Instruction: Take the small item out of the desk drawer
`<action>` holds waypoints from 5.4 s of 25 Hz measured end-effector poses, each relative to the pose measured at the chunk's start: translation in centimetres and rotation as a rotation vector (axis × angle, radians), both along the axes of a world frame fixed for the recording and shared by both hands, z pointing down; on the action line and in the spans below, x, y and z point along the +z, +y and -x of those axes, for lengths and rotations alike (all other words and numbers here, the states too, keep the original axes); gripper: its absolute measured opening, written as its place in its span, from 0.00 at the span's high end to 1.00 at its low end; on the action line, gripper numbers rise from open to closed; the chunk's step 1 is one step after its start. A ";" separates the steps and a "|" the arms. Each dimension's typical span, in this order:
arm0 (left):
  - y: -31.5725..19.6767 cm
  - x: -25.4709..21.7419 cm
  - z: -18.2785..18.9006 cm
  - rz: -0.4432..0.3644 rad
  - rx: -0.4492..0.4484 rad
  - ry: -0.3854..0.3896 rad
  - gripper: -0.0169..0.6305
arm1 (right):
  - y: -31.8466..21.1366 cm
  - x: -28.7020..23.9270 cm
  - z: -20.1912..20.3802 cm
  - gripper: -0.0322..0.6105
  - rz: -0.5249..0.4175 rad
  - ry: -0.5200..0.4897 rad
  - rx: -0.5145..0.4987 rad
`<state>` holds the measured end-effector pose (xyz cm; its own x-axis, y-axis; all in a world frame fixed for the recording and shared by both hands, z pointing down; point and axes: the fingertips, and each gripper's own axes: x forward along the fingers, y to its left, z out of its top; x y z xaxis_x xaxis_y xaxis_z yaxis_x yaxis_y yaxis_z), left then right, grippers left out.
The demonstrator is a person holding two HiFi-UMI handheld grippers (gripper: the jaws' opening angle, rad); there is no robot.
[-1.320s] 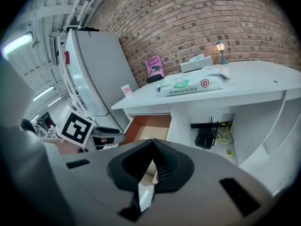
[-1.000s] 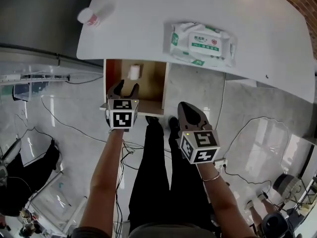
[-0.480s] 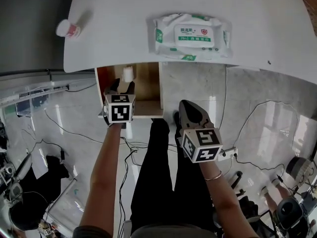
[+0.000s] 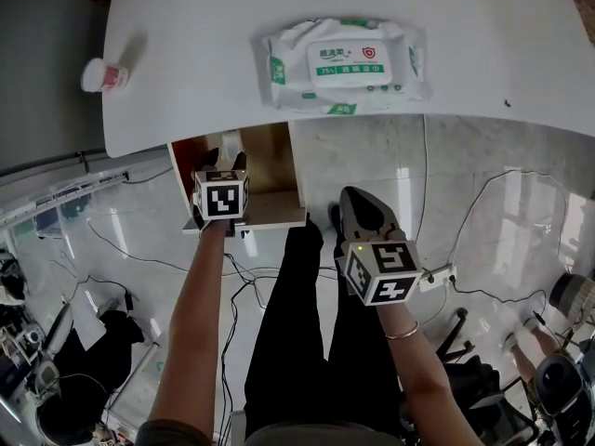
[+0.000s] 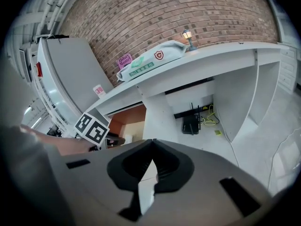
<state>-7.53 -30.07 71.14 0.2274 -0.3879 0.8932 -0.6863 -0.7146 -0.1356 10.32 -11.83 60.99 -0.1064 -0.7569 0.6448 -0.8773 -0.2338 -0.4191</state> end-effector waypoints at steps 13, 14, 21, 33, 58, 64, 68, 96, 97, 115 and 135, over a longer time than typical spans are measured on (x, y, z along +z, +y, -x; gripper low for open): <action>-1.1 3.8 0.5 0.055 0.020 -0.056 0.64 | -0.1 1.1 0.4 0.94 0.032 -0.008 0.042; -1.1 4.0 0.6 0.059 0.024 -0.058 0.64 | -0.2 1.2 0.4 0.94 0.033 -0.008 0.044; -1.5 5.3 0.3 0.078 0.035 -0.061 0.64 | -0.6 1.5 0.6 0.94 0.038 -0.011 0.057; -1.6 6.6 -1.4 0.085 0.036 -0.071 0.64 | -0.3 2.0 1.1 0.94 0.061 -0.010 0.064; -0.1 -1.3 -1.6 -0.029 0.074 -0.008 0.68 | -1.6 -1.5 2.4 0.94 0.024 0.017 -0.063; 1.3 -4.1 -1.3 -0.046 0.057 0.016 0.68 | -1.6 -3.3 2.5 0.94 0.002 0.025 -0.094; 2.1 -5.8 -1.3 -0.059 0.050 0.030 0.68 | -1.6 -4.5 2.6 0.94 -0.014 0.034 -0.121; 8.0 -16.9 -0.2 -0.136 -0.118 0.191 0.68 | -1.9 -11.7 2.5 0.94 -0.123 0.099 -0.258; 8.2 -17.2 -0.2 -0.139 -0.123 0.198 0.68 | -1.9 -11.9 2.5 0.94 -0.127 0.101 -0.262; 11.2 -22.4 1.3 -0.202 -0.250 0.324 0.68 | -2.0 -15.5 4.1 0.94 -0.199 0.112 -0.368; 14.6 -27.4 4.9 -0.296 -0.447 0.465 0.68 | -0.8 -18.8 6.1 0.94 -0.263 0.151 -0.497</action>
